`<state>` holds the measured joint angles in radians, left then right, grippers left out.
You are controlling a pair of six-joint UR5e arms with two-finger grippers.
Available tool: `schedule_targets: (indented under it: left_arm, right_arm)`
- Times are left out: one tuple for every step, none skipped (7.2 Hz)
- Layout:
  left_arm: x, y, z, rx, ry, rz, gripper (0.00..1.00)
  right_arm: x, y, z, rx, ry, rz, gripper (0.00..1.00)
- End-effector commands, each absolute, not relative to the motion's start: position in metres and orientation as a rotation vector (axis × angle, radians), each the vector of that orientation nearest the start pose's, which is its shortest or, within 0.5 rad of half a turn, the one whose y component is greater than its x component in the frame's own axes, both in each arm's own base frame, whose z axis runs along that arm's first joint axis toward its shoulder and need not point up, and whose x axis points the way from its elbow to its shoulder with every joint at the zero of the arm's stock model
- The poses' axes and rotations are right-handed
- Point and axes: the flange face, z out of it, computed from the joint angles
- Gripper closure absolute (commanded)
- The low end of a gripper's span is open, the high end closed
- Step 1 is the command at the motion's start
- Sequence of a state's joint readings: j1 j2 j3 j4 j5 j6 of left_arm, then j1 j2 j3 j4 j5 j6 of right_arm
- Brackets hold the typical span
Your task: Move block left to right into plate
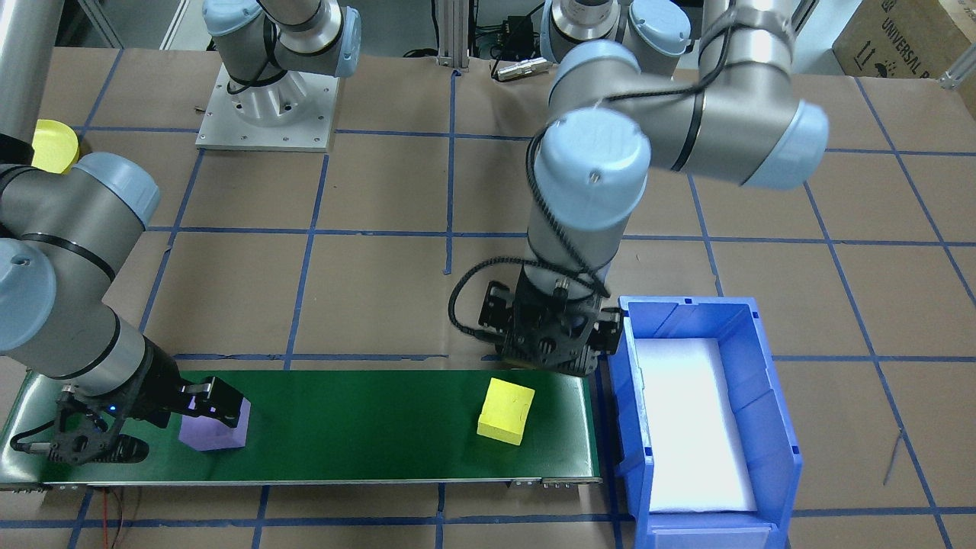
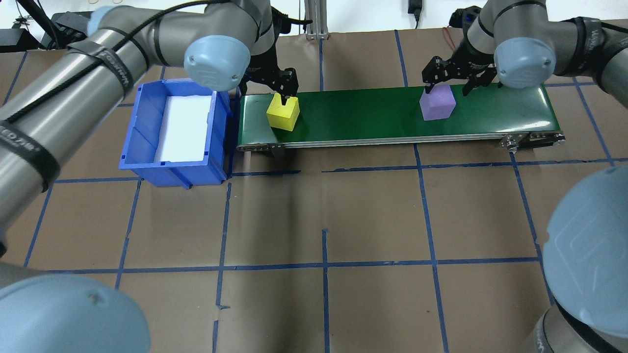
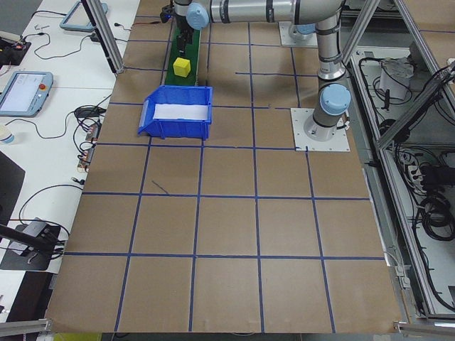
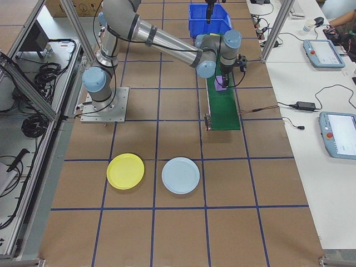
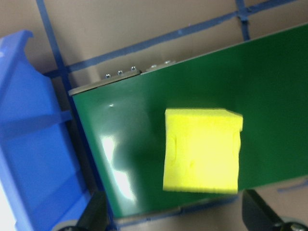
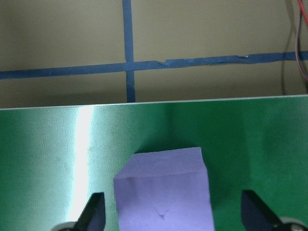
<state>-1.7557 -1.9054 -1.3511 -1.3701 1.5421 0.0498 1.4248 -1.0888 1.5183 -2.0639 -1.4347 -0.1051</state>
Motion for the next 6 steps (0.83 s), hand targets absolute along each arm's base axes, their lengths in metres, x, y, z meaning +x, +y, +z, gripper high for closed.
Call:
schedule_targets:
  left_arm:
    - [-0.189,-0.553,0.495,0.226,3.267,-0.167,0.0]
    - [-0.179,-0.517,0.489,0.194,3.211,-0.107,0.0]
    - [-0.165,-0.487,0.488,0.152,3.198,0.014,0.0]
    - [-0.166,-0.482,0.49,0.159,3.199,0.006,0.0]
    - [-0.167,-0.476,0.495,0.165,3.2,-0.004,0.0]
    - [-0.165,-0.475,0.497,0.169,3.192,-0.007,0.0]
  right_arm:
    - [0.037,-0.673,0.279,0.08,3.059,-0.104,0.0]
    - [0.021,-0.671,0.274,0.112,3.064,-0.088,0.11]
    - [-0.001,-0.664,0.262,0.151,3.067,-0.05,0.45]
    - [-0.021,-0.663,0.269,0.19,3.089,-0.063,0.64]
    - [-0.041,-0.662,0.287,0.2,3.165,-0.091,0.66]
    - [-0.079,-0.648,0.316,0.19,3.202,-0.126,0.68]
